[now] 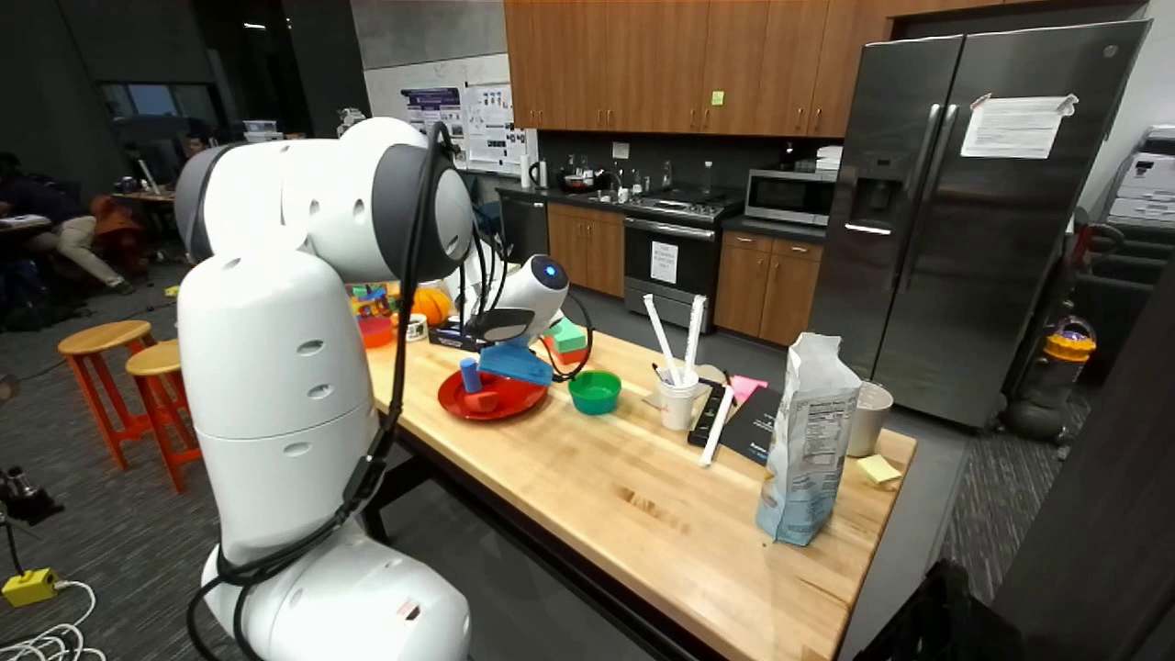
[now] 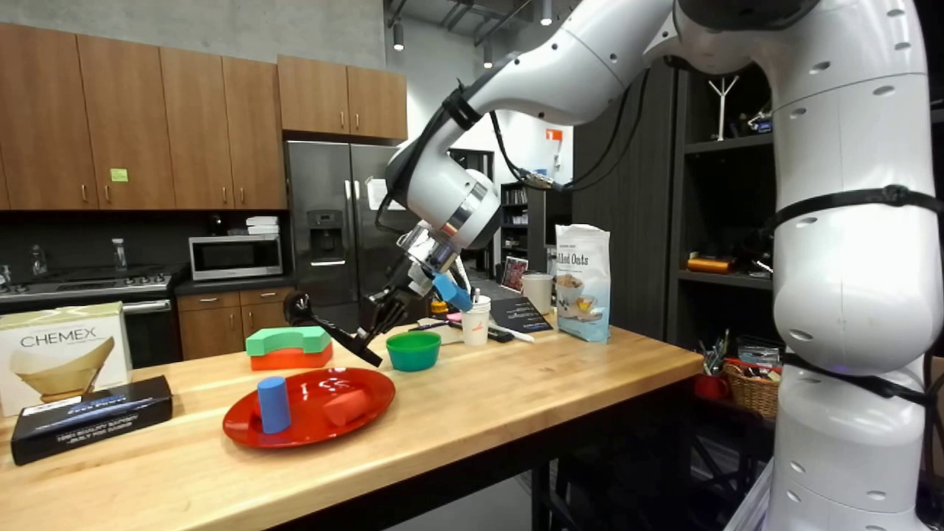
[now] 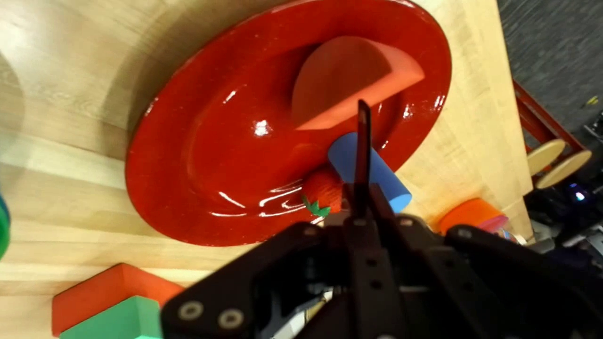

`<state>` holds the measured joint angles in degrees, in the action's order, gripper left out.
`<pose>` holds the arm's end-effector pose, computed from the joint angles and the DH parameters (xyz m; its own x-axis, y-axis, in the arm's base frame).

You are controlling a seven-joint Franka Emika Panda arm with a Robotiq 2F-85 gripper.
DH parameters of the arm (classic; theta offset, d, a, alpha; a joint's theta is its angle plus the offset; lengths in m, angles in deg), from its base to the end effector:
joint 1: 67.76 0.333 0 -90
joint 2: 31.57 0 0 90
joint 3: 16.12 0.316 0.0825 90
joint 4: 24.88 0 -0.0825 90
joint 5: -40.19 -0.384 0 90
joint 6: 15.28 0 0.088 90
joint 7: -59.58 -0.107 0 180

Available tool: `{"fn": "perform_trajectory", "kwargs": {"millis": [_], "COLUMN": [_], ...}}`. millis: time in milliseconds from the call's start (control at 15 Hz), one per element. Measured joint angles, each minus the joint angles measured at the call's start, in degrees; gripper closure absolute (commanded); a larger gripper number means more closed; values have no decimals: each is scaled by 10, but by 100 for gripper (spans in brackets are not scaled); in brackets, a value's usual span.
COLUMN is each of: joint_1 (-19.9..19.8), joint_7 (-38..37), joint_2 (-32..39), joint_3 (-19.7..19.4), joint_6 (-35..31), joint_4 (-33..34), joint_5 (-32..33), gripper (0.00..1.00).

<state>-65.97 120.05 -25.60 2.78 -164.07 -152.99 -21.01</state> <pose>0.5241 0.1780 0.3448 0.7865 0.3299 0.5221 0.5657 -0.7241 -0.3946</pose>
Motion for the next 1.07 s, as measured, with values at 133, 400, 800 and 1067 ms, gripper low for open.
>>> {"fn": "perform_trajectory", "kwargs": {"millis": [133, 400, 800, 1067], "joint_1": [8, 20, 37, 38], "joint_7": [12, 7, -19, -88], "joint_2": [-1, -1, -10, -45], "joint_3": [-17, -48, -73, -77], "joint_6": [23, 37, 24, 20], "joint_4": [-2, -21, -73, -102], "joint_5": [-35, -45, 149, 349], "gripper": [99, 99, 99, 99]}}
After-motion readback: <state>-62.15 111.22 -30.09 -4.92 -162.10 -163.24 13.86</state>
